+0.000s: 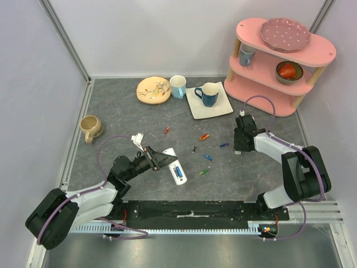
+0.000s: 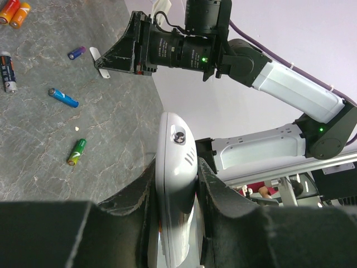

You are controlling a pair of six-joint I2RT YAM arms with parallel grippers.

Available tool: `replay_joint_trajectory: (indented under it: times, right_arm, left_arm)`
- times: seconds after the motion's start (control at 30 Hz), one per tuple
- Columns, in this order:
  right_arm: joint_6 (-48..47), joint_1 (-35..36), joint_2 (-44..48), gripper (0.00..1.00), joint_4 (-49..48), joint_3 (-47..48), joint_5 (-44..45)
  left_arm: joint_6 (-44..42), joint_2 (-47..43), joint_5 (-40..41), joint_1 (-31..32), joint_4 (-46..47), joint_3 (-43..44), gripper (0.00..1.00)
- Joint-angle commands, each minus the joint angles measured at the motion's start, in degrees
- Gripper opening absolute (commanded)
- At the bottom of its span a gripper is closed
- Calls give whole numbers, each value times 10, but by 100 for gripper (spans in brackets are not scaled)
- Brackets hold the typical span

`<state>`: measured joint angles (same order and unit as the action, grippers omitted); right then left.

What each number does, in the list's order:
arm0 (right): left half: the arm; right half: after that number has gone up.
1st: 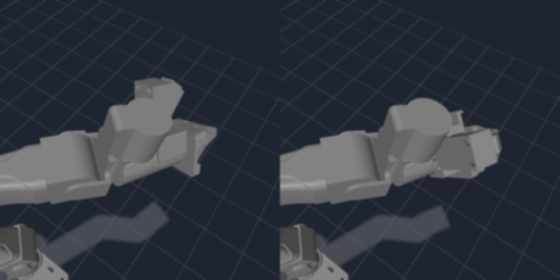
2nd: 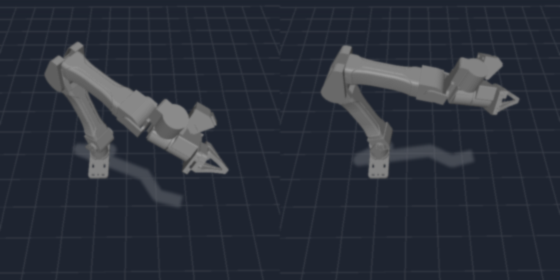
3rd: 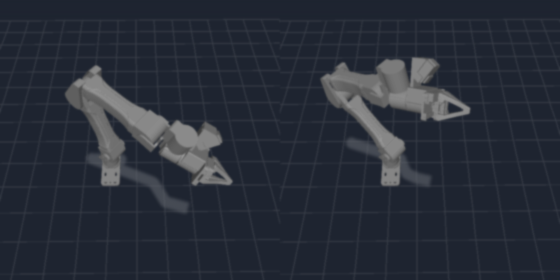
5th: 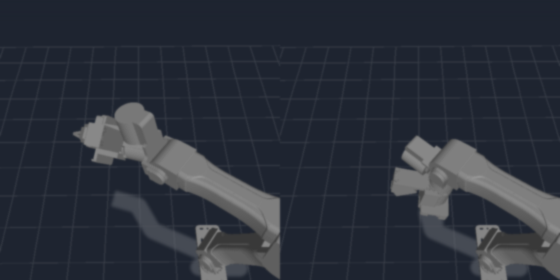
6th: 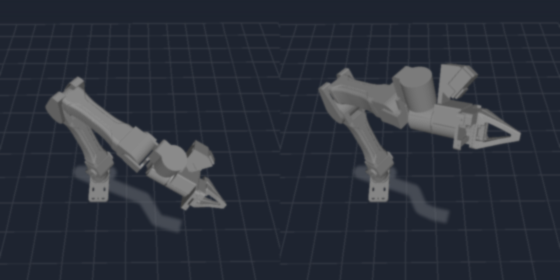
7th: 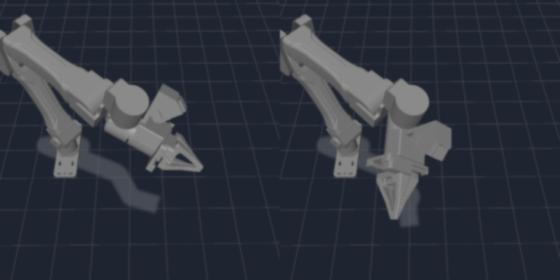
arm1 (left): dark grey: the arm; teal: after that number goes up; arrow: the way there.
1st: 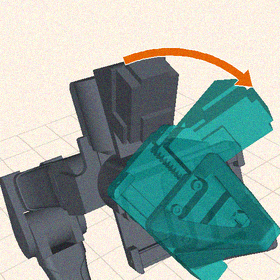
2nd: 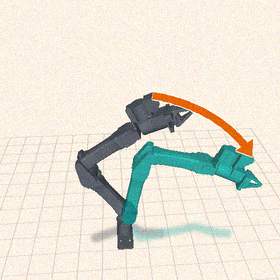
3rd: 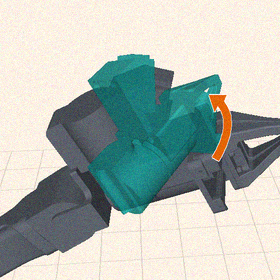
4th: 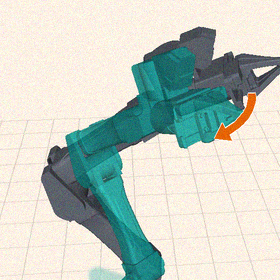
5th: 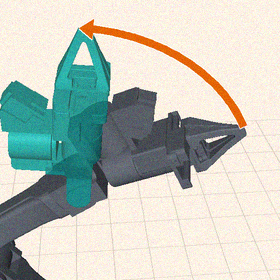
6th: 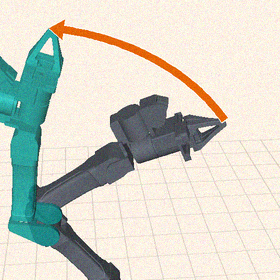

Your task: Load the batteries into the remote control

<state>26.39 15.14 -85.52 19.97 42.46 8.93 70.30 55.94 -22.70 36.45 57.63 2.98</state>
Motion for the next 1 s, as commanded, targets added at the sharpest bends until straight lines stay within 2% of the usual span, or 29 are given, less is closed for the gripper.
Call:
replay_joint_trajectory:
  times: [0.0,0.17,0.47,0.6,0.73,0.87,0.97]
  right_arm:
    - [6,-1,-18,33,4,-10,-13]
    - [19,-2,17,28,11,-11,-28]
    - [24,22,165,23,78,-5,-41]
    - [28,64,256,17,105,5,-55]
    - [30,125,298,1,159,54,-88]
    - [32,173,316,0,226,95,-88]
    - [31,190,315,0,267,129,-135]
  left_arm:
    - [-1,-4,-8,0,42,-4,2]
    - [0,-3,-9,0,37,2,2]
    - [-9,0,0,0,15,32,2]
    - [-10,25,1,0,12,61,2]
    - [1,62,-1,0,36,78,2]
    - [6,94,9,3,62,87,2]
    - [6,125,17,5,78,97,2]
